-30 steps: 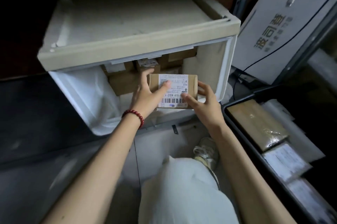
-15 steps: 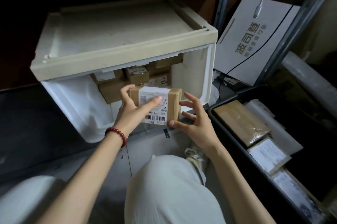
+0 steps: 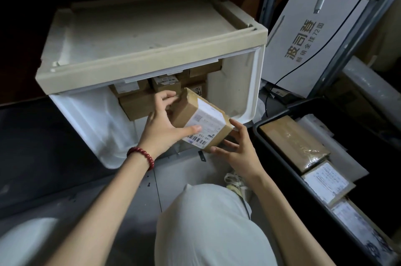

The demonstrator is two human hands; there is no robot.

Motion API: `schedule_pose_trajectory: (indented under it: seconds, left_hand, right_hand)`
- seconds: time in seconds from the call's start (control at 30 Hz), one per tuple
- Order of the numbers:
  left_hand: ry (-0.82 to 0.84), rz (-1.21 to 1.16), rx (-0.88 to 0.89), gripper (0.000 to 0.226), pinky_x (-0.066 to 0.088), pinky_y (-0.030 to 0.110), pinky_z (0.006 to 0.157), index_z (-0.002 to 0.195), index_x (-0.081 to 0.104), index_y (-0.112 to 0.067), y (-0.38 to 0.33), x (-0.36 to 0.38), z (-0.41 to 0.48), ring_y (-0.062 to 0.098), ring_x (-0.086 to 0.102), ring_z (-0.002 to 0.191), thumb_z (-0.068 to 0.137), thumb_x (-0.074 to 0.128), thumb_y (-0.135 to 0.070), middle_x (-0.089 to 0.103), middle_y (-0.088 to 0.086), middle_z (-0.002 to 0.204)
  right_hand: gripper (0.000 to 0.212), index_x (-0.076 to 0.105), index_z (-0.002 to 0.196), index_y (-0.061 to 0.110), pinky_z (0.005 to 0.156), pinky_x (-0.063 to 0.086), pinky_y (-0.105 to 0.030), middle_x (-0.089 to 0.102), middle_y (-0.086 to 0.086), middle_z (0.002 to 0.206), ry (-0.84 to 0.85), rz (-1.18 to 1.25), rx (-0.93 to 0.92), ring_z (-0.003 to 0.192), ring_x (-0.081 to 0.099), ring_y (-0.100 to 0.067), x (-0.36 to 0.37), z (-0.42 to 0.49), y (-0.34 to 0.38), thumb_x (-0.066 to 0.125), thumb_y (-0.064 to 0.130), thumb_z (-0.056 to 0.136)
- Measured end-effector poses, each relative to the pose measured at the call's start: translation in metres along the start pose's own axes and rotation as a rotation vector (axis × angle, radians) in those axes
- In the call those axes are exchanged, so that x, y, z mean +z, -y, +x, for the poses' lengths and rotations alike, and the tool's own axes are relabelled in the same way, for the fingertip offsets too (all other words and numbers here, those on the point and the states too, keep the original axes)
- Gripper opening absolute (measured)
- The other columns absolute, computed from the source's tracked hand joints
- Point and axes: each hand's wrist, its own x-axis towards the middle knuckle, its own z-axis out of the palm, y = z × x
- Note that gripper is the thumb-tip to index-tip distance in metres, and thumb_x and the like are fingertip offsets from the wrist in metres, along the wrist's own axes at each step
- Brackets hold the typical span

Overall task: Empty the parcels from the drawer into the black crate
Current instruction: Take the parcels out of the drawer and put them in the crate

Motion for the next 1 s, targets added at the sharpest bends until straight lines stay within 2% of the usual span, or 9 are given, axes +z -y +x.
schedule_pose_trajectory:
  seconds: [0.13,0.2,0.33,0.47,0.57,0.67,0.73,0.87,1.0]
  left_hand:
    - [0.049,0.086,0.019,0.082,0.028,0.001,0.070,0.116,0.030,-0.039,-0.003,0.005,-0.001,-0.006,0.046,0.101,0.059,0.089,-0.033,0.049,-0.021,0.118]
    - [0.083,0.116,-0.007,0.083,0.030,0.008,0.076,0.116,0.031,-0.036,-0.002,0.008,-0.001,0.000,0.045,0.106,0.058,0.089,-0.034,0.053,-0.009,0.128]
    - [0.173,0.080,-0.039,0.092,0.031,0.023,0.093,0.125,0.032,-0.037,0.000,0.006,0.000,0.009,0.046,0.121,0.055,0.092,-0.029,0.052,0.000,0.137]
    - [0.204,0.064,-0.015,0.100,0.032,0.037,0.108,0.138,0.030,-0.042,0.000,0.001,0.000,0.016,0.033,0.137,0.059,0.090,-0.025,0.042,-0.008,0.143]
    - [0.193,0.055,-0.025,0.097,0.031,0.040,0.106,0.143,0.026,-0.041,-0.001,0.001,-0.001,0.018,0.032,0.136,0.066,0.084,-0.036,0.037,-0.006,0.149]
    - [0.174,0.024,-0.042,0.095,0.039,0.036,0.101,0.145,0.023,-0.041,-0.003,0.002,-0.004,0.011,0.035,0.129,0.067,0.077,-0.050,0.036,-0.007,0.150]
    - [0.152,0.031,-0.081,0.092,0.047,0.041,0.098,0.143,0.023,-0.043,-0.005,0.002,-0.006,0.016,0.041,0.126,0.066,0.070,-0.059,0.034,-0.004,0.150]
    - [0.091,-0.028,-0.119,0.073,0.060,0.041,0.074,0.132,0.030,-0.043,-0.005,-0.001,-0.006,0.003,0.056,0.089,0.073,0.070,-0.056,0.039,0.004,0.137]
    - [0.073,-0.078,-0.116,0.071,0.060,0.036,0.072,0.121,0.033,-0.045,-0.006,-0.002,-0.005,0.010,0.069,0.081,0.063,0.069,-0.063,0.067,-0.004,0.111]
  right_hand:
    - [0.079,0.032,0.132,0.023,0.084,0.056,-0.026,0.055,-0.005,0.135,-0.038,0.134,0.003,0.110,0.063,-0.017,-0.002,-0.002,0.002,0.077,-0.005,0.074]
    - [0.078,0.033,0.130,0.022,0.085,0.055,-0.025,0.054,-0.004,0.137,-0.055,0.161,-0.006,0.113,0.061,-0.016,-0.005,-0.002,0.004,0.078,-0.006,0.072]
    - [0.082,0.037,0.131,0.019,0.103,0.048,-0.040,0.051,0.002,0.137,-0.049,0.147,-0.028,0.124,0.054,-0.019,-0.010,-0.005,0.008,0.082,-0.005,0.067]
    - [0.077,0.040,0.124,0.027,0.087,0.055,-0.025,0.052,0.008,0.131,-0.021,0.144,-0.056,0.120,0.056,-0.016,-0.012,-0.009,0.011,0.081,-0.006,0.067]
    - [0.082,0.041,0.132,0.023,0.082,0.057,-0.028,0.052,0.001,0.134,-0.010,0.179,-0.052,0.118,0.058,-0.019,-0.012,-0.009,0.014,0.081,-0.005,0.067]
    - [0.090,0.040,0.139,0.023,0.087,0.057,-0.038,0.052,-0.001,0.136,-0.010,0.184,-0.048,0.119,0.057,-0.022,-0.011,-0.008,0.018,0.083,-0.003,0.065]
    - [0.094,0.039,0.140,0.027,0.086,0.057,-0.034,0.051,0.000,0.135,-0.009,0.157,-0.065,0.119,0.057,-0.019,-0.010,-0.008,0.019,0.085,-0.002,0.063]
    - [0.094,0.034,0.138,0.027,0.109,0.041,-0.039,0.048,0.006,0.134,-0.021,0.080,-0.071,0.128,0.047,-0.015,-0.008,-0.007,0.020,0.086,0.001,0.064]
    - [0.082,0.042,0.132,0.023,0.117,0.029,-0.038,0.052,0.010,0.132,-0.032,0.017,-0.098,0.129,0.044,-0.003,-0.007,-0.008,0.025,0.086,0.006,0.065]
